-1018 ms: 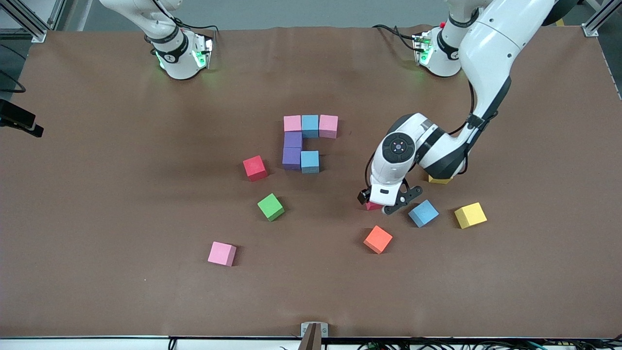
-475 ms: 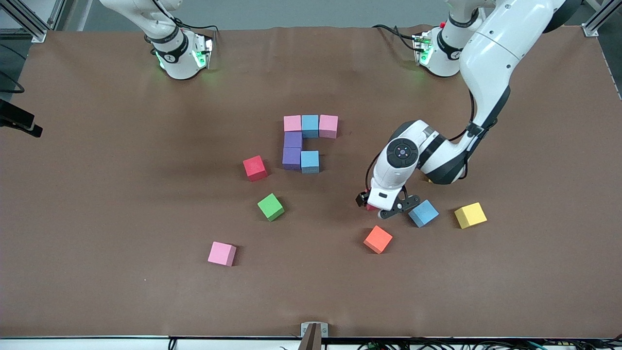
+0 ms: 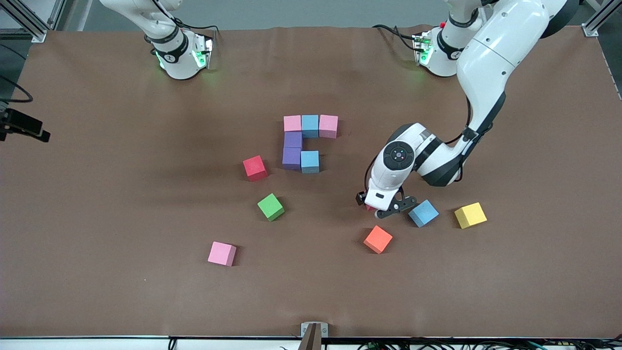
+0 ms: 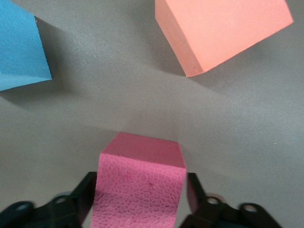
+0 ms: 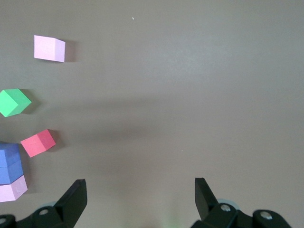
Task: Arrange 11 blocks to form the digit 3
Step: 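Grasp the pink cube near the blue cube with the left gripper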
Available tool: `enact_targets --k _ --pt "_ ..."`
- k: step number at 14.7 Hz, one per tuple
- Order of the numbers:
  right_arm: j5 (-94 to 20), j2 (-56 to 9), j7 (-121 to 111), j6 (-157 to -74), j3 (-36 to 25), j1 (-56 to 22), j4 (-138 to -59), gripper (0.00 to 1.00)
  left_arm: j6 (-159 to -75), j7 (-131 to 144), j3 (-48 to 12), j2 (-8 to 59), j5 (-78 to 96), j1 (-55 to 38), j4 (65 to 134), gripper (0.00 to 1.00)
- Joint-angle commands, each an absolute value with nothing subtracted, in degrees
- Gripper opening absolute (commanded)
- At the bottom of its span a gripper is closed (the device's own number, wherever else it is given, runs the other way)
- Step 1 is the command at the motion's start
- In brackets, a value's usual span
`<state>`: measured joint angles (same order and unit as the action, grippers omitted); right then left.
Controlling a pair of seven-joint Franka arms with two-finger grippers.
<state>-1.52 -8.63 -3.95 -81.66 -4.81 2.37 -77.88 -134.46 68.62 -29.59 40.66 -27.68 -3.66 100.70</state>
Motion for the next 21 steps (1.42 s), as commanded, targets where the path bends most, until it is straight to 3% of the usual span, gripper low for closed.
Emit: enact_targets --k 1,6,14,21 --pt "-2.02 -10.19 -3.87 -82.79 -4.39 3.95 -78.05 1.0 -134.91 69.34 -29.79 40.34 -28.92 -3.6 100.72 0.35" --pt "-0.97 -16.69 -4.04 -85.86 -4.39 4.13 -78.05 1.0 -134.21 92.32 -29.97 39.46 -28.92 -6.49 100.81 0.34" --pt "-5.35 -16.7 11.39 -94.03 -3.96 0.89 -84.81 1.0 -130.87 130.82 -33.13 37.44 -28.74 -9.4 105.46 0.34" --pt "-5.54 -16.61 23.55 -103.88 -3.87 -8.86 -94.47 1.0 -131.66 154.49 -33.49 37.53 -28.57 -11.16 105.47 0.34"
